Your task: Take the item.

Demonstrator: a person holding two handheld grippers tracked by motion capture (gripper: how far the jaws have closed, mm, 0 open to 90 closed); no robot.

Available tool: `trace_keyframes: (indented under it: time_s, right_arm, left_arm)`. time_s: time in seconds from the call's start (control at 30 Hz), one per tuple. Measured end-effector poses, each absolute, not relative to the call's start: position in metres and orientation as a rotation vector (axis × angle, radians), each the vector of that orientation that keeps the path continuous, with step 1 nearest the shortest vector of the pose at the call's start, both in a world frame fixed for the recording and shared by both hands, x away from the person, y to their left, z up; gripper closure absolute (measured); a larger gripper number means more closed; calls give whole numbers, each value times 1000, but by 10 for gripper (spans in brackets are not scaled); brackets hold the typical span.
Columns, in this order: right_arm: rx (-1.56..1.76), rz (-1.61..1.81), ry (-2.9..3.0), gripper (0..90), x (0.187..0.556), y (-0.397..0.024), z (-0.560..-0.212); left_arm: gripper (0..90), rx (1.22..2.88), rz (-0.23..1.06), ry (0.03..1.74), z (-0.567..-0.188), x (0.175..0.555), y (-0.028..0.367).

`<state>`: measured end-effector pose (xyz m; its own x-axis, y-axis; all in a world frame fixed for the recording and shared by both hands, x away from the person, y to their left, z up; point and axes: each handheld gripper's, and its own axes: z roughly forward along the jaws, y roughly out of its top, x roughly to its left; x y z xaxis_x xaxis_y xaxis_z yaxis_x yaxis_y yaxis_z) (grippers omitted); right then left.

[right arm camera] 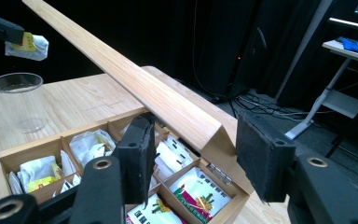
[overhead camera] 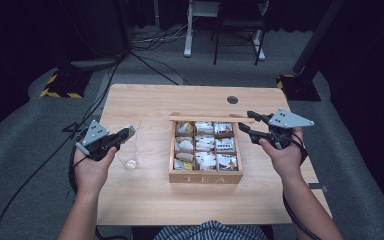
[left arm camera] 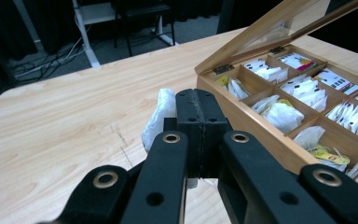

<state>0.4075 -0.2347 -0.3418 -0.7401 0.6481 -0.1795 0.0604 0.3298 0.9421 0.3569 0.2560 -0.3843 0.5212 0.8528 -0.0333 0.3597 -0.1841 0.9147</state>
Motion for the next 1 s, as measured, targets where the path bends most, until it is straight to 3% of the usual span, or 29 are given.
trace_keyframes:
  time_s: [1.0]
  right_arm:
    - [617, 1430, 2063, 486, 408, -235, -342]
  left_arm:
    - [900, 1794, 581, 1074, -414, 354, 255]
